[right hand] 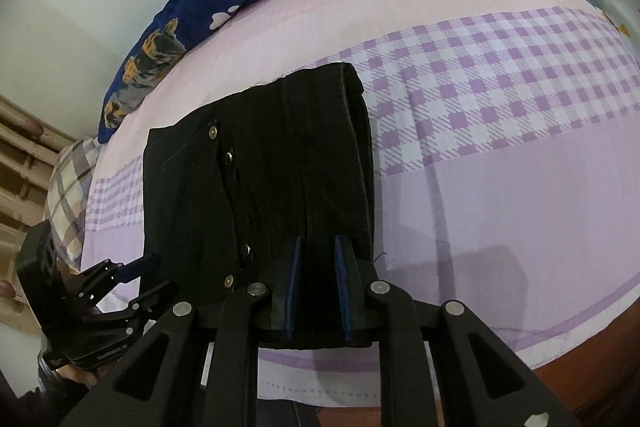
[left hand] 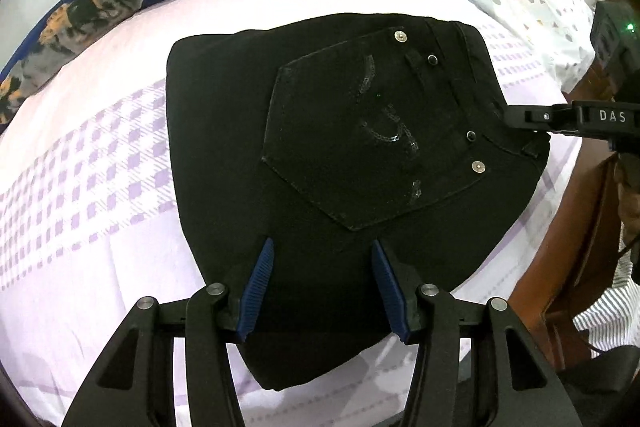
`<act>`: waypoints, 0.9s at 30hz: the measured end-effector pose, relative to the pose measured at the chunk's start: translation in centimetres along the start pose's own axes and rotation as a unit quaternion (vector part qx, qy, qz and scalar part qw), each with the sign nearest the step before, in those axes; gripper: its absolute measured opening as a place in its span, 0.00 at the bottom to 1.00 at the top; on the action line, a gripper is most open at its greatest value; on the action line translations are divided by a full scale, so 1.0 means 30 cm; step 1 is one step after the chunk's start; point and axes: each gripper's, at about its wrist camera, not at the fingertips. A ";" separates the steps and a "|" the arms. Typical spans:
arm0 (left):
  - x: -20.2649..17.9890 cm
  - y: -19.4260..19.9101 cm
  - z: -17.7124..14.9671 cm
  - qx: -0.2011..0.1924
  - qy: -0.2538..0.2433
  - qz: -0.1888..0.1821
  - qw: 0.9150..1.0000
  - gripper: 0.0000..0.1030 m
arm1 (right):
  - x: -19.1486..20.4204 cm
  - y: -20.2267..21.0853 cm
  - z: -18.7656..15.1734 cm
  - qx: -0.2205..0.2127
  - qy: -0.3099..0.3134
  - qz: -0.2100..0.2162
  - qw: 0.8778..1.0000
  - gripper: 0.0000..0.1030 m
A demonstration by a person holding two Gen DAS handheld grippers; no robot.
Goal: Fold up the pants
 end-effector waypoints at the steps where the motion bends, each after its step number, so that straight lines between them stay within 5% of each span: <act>1: 0.001 0.003 -0.005 0.001 -0.001 0.002 1.000 0.52 | -0.001 0.001 0.000 0.000 -0.001 0.001 1.000 0.15; 15: 0.014 0.062 0.025 -0.032 -0.002 0.058 0.998 0.53 | 0.005 0.035 0.003 -0.011 -0.002 0.026 1.000 0.30; 21: 0.147 0.109 0.028 -0.057 0.081 0.040 0.994 0.54 | 0.002 0.064 0.005 -0.027 0.002 0.026 0.999 0.46; 27: 0.310 0.086 0.000 -0.032 0.196 -0.016 0.980 0.54 | -0.106 0.032 0.020 -0.001 -0.051 0.060 0.997 0.52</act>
Point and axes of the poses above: each gripper's, at about its wrist camera, not at the fingertips, and y roughly against the way its jaws point, x to its left, z to its top, and after that the axes turned 13 degrees about -x, right-handed
